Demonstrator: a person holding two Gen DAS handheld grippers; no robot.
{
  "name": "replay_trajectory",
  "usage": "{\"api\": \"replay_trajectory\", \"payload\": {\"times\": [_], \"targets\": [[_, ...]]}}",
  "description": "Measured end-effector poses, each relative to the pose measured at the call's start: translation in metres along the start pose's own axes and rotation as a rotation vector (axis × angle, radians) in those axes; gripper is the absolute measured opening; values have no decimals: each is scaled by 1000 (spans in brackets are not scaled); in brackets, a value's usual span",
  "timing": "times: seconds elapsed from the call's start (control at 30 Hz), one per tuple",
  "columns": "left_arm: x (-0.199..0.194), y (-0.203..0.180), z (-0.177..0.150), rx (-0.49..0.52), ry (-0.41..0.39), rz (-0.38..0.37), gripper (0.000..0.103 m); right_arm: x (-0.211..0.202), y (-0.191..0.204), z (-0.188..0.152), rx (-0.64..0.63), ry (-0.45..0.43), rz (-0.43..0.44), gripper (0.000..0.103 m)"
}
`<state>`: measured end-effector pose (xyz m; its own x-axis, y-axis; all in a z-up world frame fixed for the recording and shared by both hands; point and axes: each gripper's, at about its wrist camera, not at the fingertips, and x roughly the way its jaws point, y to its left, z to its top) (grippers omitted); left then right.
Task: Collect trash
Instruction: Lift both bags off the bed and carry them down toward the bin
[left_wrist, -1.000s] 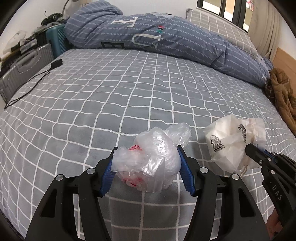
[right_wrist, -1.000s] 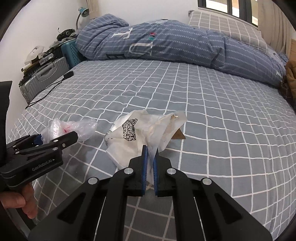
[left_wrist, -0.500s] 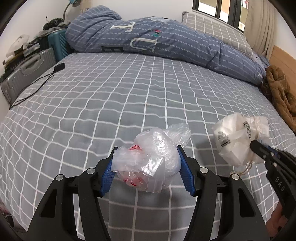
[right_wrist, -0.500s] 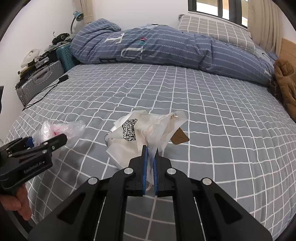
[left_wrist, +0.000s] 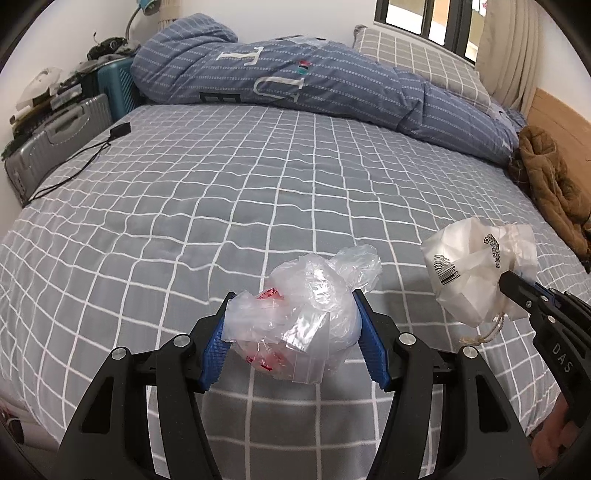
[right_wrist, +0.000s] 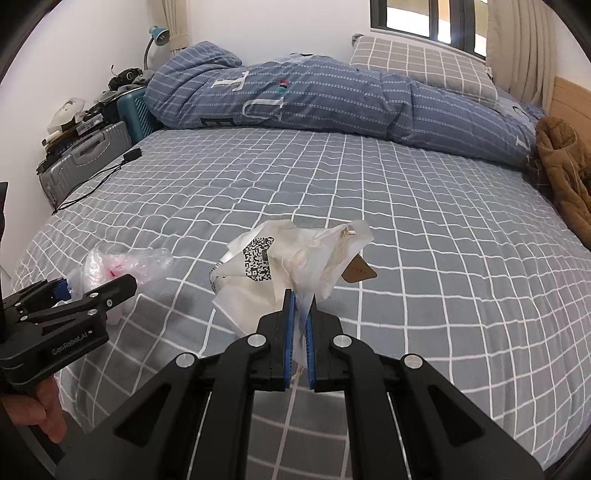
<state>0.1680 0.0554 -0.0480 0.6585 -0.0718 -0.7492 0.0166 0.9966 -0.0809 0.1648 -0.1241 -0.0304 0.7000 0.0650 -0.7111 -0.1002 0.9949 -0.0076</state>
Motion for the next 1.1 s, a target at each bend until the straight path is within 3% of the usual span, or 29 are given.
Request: {"api": "replay_trajectory", "payload": {"times": [1.1], "targets": [[-76,-18,-92,-2,28,-38,60,-103,6,-82,26,4,-1,5]]}}
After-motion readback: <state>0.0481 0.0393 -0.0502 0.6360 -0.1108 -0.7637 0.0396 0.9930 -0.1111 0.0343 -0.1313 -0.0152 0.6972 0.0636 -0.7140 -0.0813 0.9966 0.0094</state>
